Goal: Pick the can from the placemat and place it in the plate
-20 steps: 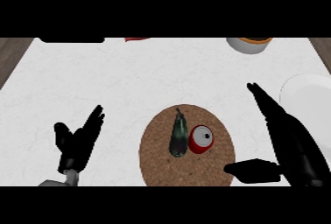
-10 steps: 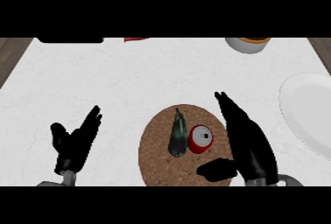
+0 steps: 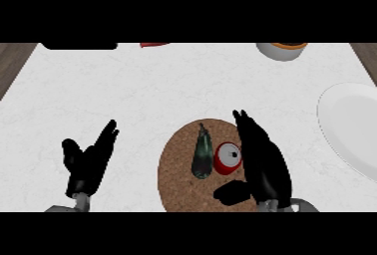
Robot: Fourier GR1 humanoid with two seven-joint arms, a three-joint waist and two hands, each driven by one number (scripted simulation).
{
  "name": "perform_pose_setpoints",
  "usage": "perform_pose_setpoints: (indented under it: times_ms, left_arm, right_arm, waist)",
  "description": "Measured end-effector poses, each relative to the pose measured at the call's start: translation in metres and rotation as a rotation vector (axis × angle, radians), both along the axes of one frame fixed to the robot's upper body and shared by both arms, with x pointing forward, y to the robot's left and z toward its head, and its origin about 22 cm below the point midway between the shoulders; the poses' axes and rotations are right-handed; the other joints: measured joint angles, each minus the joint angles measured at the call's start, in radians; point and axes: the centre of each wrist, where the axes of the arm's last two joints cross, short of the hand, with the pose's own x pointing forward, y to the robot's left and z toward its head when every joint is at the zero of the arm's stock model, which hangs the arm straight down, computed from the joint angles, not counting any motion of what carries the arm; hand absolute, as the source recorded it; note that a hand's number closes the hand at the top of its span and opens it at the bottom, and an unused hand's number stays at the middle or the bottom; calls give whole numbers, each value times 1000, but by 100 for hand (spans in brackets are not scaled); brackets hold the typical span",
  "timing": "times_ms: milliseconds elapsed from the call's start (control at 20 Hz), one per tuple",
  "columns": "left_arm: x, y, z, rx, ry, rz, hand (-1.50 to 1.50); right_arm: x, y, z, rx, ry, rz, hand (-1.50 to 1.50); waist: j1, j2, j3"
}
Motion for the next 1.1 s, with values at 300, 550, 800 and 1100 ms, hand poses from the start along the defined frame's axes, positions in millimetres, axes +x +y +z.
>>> perform_pose_setpoints:
  times_ms: [300,550,800,1100]
  left_arm:
    - [-3,4,-2,-1,-10,0,0]
    - [-1,4,-6,-3,-17,-7,0]
    - [-3,9,-4,-3,-15,3,0]
    - [-1,8,-3,-6,-11,0,0]
  right_arm:
    - [10,6,-5,-53,20,-26,-150]
    - [18,9,-24,-74,68,-38,-150]
    - [17,10,-32,-87,107,-38,150]
    - [23,12,-51,-164,121,30,150]
  waist:
    - [0,0,0]
    - [1,-2,3]
    - [0,-1,1]
    - [0,-4,0]
